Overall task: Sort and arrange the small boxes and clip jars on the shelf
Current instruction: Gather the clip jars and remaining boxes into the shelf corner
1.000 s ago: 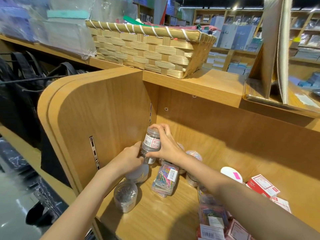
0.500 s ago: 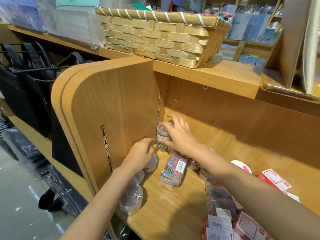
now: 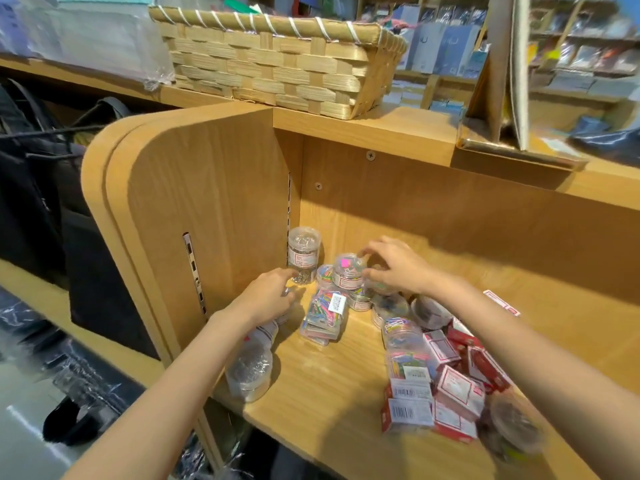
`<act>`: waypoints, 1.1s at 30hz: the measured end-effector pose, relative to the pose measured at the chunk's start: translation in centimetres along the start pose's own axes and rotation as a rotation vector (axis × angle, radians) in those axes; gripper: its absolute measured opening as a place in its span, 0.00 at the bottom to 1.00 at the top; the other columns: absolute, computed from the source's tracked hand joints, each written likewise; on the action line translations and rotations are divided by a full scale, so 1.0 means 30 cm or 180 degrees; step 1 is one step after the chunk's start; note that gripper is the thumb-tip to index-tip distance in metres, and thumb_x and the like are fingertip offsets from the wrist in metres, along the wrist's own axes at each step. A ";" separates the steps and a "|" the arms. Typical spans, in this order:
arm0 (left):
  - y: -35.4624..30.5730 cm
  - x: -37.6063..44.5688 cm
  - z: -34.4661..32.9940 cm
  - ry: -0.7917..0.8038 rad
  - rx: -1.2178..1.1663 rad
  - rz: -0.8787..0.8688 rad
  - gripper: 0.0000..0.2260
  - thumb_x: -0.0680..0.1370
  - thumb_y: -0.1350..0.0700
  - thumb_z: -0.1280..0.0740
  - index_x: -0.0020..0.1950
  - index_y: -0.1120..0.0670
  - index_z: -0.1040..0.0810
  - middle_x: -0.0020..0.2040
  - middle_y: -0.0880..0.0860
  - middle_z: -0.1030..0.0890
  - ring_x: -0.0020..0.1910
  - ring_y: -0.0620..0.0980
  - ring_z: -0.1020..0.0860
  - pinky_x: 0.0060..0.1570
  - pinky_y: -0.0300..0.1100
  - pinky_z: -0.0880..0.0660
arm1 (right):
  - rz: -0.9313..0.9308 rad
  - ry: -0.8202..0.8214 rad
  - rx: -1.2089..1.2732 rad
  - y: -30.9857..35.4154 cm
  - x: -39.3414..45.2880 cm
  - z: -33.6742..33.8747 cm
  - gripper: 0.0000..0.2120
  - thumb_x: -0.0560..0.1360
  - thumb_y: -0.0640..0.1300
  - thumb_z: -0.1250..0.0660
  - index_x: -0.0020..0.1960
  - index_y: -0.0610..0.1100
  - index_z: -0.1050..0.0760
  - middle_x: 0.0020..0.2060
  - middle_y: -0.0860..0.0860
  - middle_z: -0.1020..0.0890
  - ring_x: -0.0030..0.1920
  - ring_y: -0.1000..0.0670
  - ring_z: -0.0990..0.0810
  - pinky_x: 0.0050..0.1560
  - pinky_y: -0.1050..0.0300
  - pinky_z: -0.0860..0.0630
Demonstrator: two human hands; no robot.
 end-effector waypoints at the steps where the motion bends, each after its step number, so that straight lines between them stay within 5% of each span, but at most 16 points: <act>1: -0.015 0.006 -0.003 -0.0002 -0.0059 -0.0052 0.20 0.78 0.58 0.40 0.70 0.56 0.35 0.66 0.56 0.28 0.61 0.54 0.27 0.58 0.42 0.33 | -0.0064 0.0190 -0.0046 -0.030 -0.025 -0.009 0.18 0.74 0.47 0.34 0.62 0.44 0.29 0.50 0.46 0.29 0.58 0.45 0.30 0.53 0.60 0.38; 7: -0.047 0.048 -0.045 0.0128 -0.0369 -0.0167 0.18 0.78 0.59 0.40 0.68 0.53 0.31 0.65 0.55 0.26 0.64 0.52 0.28 0.61 0.42 0.32 | -0.0428 0.0132 0.0088 -0.120 -0.117 -0.039 0.22 0.74 0.46 0.33 0.67 0.47 0.33 0.50 0.49 0.32 0.63 0.43 0.32 0.58 0.58 0.37; 17: -0.031 0.072 -0.061 0.0097 -0.0563 -0.0044 0.18 0.79 0.61 0.42 0.69 0.56 0.32 0.65 0.55 0.26 0.64 0.51 0.28 0.61 0.39 0.35 | 0.0149 -0.0025 -0.0614 -0.018 0.006 -0.127 0.26 0.78 0.39 0.42 0.73 0.56 0.42 0.71 0.52 0.38 0.64 0.44 0.38 0.60 0.47 0.36; 27: -0.055 0.101 -0.062 0.0260 -0.0447 -0.0248 0.22 0.78 0.60 0.41 0.71 0.48 0.35 0.69 0.53 0.30 0.67 0.50 0.32 0.64 0.42 0.34 | 0.0170 -0.0146 0.0245 -0.053 0.044 -0.094 0.28 0.72 0.42 0.31 0.70 0.43 0.36 0.62 0.44 0.29 0.64 0.45 0.33 0.64 0.54 0.37; 33: -0.073 0.107 -0.061 0.0109 -0.0494 -0.0271 0.20 0.77 0.63 0.42 0.68 0.51 0.30 0.65 0.54 0.25 0.64 0.51 0.28 0.59 0.38 0.33 | 0.0143 -0.0326 0.0023 -0.104 -0.016 -0.087 0.13 0.71 0.35 0.33 0.55 0.40 0.26 0.50 0.45 0.27 0.54 0.44 0.26 0.54 0.53 0.32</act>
Point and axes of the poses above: each hand's wrist, its own x-axis towards the middle knuckle, its own z-axis out of the back of the hand, y = z × x, the point moved 7 cm from there along x, towards the middle knuckle
